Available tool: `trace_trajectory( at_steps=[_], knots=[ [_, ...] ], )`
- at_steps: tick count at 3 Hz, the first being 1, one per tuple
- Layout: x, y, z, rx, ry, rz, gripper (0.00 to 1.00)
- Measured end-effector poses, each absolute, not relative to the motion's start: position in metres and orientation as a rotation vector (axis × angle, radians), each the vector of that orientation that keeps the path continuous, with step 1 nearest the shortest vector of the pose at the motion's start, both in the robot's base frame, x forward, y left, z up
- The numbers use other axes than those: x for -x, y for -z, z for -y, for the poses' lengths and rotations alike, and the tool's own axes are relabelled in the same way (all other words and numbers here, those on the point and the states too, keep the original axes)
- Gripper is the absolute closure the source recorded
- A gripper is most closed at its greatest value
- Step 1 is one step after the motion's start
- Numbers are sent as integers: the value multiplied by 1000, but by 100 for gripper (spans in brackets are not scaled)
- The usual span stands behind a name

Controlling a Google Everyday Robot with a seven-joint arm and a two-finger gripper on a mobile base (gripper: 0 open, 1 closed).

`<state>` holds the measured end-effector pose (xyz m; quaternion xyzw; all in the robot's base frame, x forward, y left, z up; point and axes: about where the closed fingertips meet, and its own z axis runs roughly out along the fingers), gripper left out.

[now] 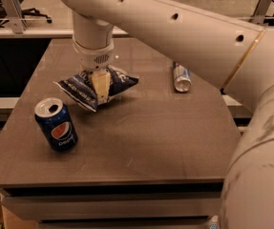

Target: Move blue chip bag near pepsi can

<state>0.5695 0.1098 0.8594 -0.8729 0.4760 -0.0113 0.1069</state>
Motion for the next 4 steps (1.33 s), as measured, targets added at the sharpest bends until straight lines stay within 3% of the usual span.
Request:
trace_trajectory(
  at_steps=[4],
  knots=[
    [-529,-852,-114,2621,-7,-1400,100]
  ],
)
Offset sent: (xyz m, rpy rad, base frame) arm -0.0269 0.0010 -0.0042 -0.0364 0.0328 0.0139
